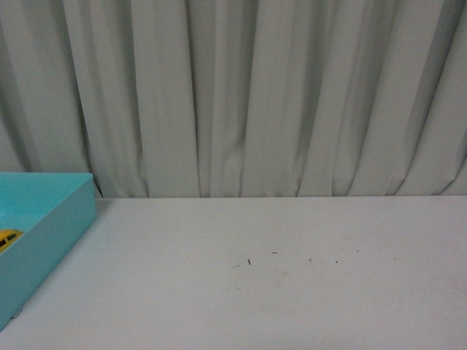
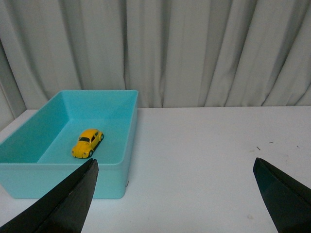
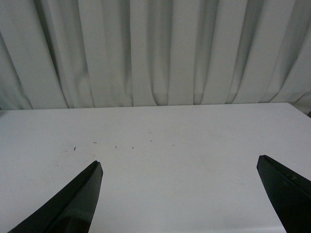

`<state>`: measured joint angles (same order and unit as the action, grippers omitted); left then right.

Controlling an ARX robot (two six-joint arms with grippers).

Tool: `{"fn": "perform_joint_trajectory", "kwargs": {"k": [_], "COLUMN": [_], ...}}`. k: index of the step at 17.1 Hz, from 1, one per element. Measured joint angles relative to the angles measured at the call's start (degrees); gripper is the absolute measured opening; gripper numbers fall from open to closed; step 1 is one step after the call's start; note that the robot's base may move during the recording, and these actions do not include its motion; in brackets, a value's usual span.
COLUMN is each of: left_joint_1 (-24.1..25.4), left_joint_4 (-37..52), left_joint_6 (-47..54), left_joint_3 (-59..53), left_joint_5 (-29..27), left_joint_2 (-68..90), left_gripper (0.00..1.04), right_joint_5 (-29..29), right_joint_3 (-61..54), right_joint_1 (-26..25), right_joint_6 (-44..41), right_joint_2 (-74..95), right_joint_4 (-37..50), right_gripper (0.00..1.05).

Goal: Wind up and store yellow beetle toy

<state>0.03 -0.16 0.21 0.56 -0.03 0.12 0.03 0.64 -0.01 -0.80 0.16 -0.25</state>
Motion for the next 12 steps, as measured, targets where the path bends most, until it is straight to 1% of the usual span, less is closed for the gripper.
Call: {"fn": "perform_joint_trajectory", "kwargs": {"k": [12], "left_joint_1": [0.0], "left_joint_4": [0.0], "left_joint_6": [0.0], "left_joint_3": [0.0], "left_joint_5": [0.1], "left_joint_2": [0.0], "left_gripper": [0.98], "right_joint_5": [0.0], "right_joint_3": [0.0], "right_joint_1": [0.0], "right_joint_6": [0.0], "right_joint_2": [0.0], "right_joint_4": [0.1], "right_gripper": [0.98]}}
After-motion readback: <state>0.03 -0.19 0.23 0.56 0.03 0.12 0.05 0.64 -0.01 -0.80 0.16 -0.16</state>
